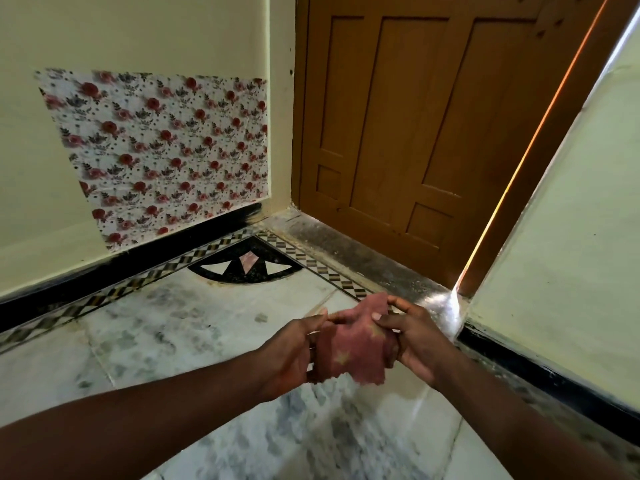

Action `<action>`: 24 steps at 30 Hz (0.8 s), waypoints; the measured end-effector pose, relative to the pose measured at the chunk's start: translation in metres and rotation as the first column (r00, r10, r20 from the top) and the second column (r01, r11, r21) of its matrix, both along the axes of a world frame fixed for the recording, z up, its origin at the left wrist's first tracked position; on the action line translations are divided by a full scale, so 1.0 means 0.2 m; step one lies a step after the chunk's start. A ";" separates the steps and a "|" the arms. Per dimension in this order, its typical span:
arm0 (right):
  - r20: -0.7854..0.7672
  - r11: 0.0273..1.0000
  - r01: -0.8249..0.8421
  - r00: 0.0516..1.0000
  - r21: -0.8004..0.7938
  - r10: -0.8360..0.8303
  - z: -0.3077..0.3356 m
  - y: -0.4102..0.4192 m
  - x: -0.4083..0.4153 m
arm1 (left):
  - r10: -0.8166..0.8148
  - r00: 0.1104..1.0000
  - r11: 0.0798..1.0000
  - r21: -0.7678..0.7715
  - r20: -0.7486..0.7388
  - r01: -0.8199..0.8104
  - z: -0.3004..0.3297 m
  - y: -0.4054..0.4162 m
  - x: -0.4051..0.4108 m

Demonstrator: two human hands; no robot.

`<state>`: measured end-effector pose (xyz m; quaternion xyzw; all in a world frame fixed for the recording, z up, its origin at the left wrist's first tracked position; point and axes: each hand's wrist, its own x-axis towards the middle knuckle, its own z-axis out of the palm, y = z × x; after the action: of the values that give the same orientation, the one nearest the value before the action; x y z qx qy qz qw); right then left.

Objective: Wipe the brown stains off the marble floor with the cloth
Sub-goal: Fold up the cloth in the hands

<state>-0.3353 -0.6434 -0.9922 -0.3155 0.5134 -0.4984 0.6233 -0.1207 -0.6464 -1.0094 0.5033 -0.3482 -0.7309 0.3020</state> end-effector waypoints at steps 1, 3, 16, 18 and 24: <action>0.000 1.000 -0.002 1.000 0.011 0.002 -0.01 0.00 -0.01 | 0.022 0.999 1.000 -0.017 0.027 -0.022 0.02 0.00 -0.02; 0.005 0.999 -0.026 1.000 0.022 0.026 -0.02 0.01 -0.02 | 0.076 0.996 0.997 -0.037 0.048 -0.074 0.02 -0.02 -0.05; -0.117 0.994 -0.100 0.989 -0.054 0.093 0.30 -0.08 0.06 | 0.119 0.975 0.985 0.148 -0.189 -0.091 0.15 -0.12 -0.08; -0.153 0.998 -0.063 0.986 -0.024 0.059 0.47 -0.12 0.07 | 0.127 0.962 0.990 0.084 -0.242 -0.109 0.29 -0.17 -0.05; -0.225 0.998 -0.017 0.974 0.059 0.030 1.25 -0.23 0.11 | 0.266 0.957 0.963 -0.011 -0.112 -0.269 1.02 -0.22 0.08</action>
<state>-0.3125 -0.6890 -0.7418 -0.3581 0.5912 -0.4371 0.5754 -0.1048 -0.6900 -0.8060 0.5010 -0.2693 -0.7052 0.4233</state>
